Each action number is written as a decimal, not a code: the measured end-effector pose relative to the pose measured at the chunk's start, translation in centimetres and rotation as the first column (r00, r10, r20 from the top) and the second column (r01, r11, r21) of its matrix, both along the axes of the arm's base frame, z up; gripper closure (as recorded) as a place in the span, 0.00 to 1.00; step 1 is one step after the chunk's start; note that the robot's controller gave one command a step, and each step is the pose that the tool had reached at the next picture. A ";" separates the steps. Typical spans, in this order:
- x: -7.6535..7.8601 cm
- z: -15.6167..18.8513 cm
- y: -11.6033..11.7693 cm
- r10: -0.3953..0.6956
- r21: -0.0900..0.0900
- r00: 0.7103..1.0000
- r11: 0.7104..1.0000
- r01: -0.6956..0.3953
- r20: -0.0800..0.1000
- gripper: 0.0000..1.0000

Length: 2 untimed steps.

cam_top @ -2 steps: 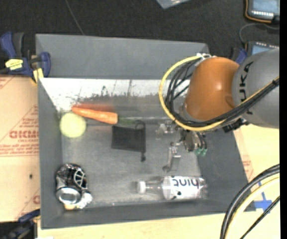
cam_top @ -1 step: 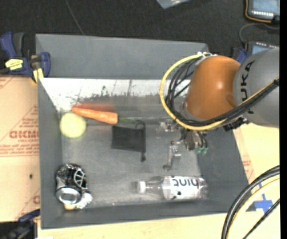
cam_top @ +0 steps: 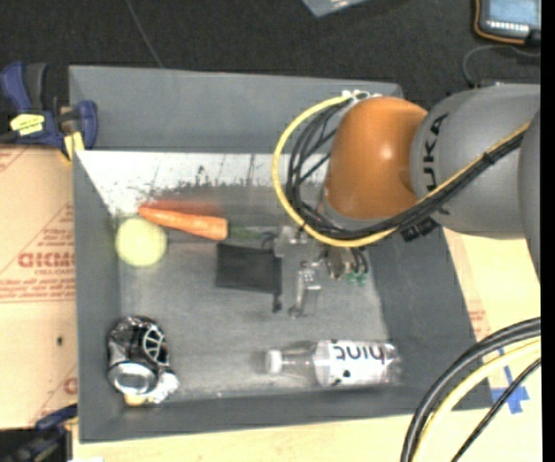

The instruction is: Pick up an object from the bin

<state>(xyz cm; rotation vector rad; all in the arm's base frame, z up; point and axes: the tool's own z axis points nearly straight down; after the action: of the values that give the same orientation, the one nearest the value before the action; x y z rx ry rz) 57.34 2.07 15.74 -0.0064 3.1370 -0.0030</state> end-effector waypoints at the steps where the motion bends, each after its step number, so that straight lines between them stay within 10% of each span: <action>1: 3.5 -2.7 2.0 0.087 0.006 0.996 0.996 -0.087 0.003 0.00; 2: 4.1 -5.6 0.1 0.021 0.001 1.000 1.000 -0.021 0.003 0.00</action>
Offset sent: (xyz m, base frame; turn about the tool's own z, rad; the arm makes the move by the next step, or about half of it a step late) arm 0.0373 0.0073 -0.0874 0.1510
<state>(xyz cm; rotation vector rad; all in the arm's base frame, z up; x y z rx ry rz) 61.39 2.19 10.13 -0.0386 3.1336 -0.0020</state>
